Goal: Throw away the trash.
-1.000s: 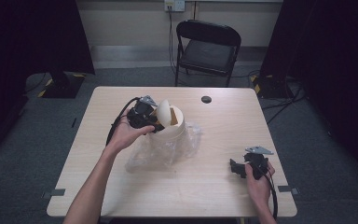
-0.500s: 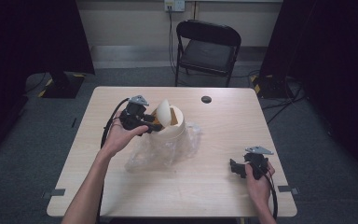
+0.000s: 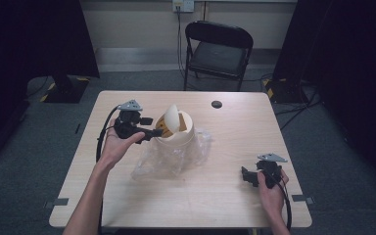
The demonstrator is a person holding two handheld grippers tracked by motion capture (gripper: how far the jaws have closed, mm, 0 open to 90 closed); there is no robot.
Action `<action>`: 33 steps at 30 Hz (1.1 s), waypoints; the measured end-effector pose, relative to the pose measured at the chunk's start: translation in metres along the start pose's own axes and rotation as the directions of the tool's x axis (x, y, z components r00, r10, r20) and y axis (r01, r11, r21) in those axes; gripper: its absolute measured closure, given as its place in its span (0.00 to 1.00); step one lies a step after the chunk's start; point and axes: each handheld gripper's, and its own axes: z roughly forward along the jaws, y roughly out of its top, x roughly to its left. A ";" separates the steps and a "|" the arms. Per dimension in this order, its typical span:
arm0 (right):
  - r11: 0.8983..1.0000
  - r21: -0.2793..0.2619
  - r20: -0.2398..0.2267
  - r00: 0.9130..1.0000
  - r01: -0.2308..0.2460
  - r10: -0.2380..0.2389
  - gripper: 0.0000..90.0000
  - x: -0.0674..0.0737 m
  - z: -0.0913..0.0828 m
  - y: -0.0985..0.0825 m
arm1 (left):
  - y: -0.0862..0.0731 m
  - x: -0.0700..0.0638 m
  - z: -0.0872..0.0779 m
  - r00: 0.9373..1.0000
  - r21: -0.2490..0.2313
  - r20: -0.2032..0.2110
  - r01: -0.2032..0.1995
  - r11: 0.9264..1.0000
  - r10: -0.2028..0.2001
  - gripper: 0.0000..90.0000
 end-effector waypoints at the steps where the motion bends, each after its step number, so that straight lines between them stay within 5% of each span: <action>1: 1.000 0.000 -0.001 1.000 0.000 0.000 0.10 0.000 0.000 0.000 | -0.002 0.000 -0.002 1.000 -0.003 -0.022 0.007 1.000 -0.007 0.30; 8: 1.000 0.000 0.000 1.000 0.000 0.000 0.10 0.000 0.000 0.000 | -0.016 0.004 -0.014 0.998 -0.003 -0.060 0.024 1.000 -0.024 0.21; 18: 1.000 0.000 0.000 1.000 0.000 0.000 0.10 0.000 0.000 0.000 | -0.039 0.005 -0.037 0.994 0.025 -0.108 0.031 0.999 -0.028 0.21; 33: 1.000 0.000 0.000 1.000 0.000 0.000 0.10 0.000 0.000 0.000 | -0.081 0.009 -0.067 0.978 0.033 -0.205 0.056 0.998 -0.048 0.19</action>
